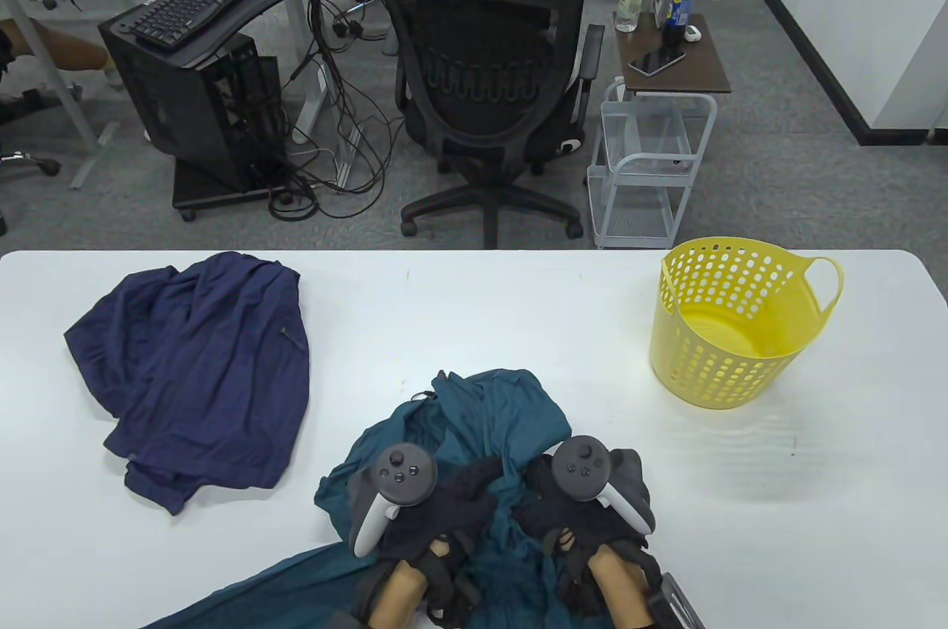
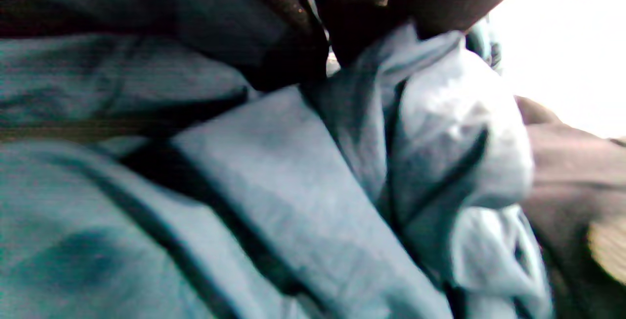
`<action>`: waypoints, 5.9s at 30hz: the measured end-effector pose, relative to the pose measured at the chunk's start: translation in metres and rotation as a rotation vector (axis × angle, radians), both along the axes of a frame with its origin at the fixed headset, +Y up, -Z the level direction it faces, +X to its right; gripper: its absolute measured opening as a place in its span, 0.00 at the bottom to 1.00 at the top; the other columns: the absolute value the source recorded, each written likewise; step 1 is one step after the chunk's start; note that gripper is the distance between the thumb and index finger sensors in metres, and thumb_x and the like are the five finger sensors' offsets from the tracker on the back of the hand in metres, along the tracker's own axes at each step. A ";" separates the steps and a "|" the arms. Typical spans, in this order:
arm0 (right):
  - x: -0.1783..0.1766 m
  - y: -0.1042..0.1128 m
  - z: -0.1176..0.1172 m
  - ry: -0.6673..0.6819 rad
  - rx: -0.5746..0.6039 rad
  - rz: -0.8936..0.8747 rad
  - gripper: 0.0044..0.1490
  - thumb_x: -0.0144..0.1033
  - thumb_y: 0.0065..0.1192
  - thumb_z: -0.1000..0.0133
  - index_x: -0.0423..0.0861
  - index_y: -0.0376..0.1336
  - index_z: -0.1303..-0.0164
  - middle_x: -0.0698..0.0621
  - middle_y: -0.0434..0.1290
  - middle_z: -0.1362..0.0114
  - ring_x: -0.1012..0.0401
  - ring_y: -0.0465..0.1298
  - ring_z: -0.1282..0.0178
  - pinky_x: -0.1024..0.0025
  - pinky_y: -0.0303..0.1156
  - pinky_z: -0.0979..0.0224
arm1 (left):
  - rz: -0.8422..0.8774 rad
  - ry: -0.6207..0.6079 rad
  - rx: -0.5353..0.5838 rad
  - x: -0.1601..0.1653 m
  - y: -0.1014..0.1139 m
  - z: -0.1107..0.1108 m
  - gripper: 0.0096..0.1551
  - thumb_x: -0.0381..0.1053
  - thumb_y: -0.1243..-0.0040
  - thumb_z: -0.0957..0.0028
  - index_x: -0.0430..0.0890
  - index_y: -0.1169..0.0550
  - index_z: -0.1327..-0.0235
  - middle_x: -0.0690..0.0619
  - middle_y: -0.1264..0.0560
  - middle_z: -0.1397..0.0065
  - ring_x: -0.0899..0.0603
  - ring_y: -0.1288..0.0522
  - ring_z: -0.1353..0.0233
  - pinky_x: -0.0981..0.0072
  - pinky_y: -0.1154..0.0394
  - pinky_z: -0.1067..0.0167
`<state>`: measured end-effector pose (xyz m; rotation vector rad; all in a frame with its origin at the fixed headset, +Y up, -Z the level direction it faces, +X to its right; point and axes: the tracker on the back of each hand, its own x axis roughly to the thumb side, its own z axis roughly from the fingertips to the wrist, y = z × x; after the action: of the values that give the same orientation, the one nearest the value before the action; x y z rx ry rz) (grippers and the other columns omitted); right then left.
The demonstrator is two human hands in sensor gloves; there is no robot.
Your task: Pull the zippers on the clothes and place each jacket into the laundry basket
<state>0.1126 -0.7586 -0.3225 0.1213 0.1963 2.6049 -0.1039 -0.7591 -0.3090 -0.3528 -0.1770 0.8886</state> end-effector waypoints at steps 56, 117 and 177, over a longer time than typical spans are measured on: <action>0.010 0.055 0.034 -0.240 0.510 0.281 0.30 0.54 0.66 0.47 0.61 0.68 0.32 0.60 0.79 0.36 0.65 0.84 0.60 0.53 0.75 0.33 | -0.718 0.243 0.797 0.029 0.048 0.038 0.24 0.66 0.42 0.57 0.68 0.18 0.47 0.71 0.13 0.47 0.46 0.21 0.30 0.34 0.32 0.33; 0.107 0.051 0.013 -0.254 -0.075 0.105 0.36 0.38 0.65 0.43 0.56 0.60 0.22 0.50 0.47 0.10 0.37 0.34 0.16 0.26 0.30 0.27 | -0.664 -0.318 0.315 0.037 0.009 0.016 0.40 0.74 0.51 0.59 0.73 0.36 0.28 0.62 0.41 0.13 0.37 0.42 0.17 0.28 0.42 0.30; 0.070 0.043 -0.100 -0.458 -0.113 -0.117 0.48 0.57 0.64 0.47 0.52 0.50 0.20 0.48 0.58 0.15 0.41 0.68 0.25 0.39 0.63 0.26 | -0.521 -0.277 0.308 0.051 0.021 0.034 0.37 0.71 0.52 0.58 0.71 0.34 0.29 0.62 0.38 0.15 0.38 0.33 0.20 0.30 0.36 0.33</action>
<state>0.1829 -0.7159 -0.4229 -0.4849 0.1641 2.4211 -0.0532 -0.7382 -0.2755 -0.2155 -0.4496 0.2874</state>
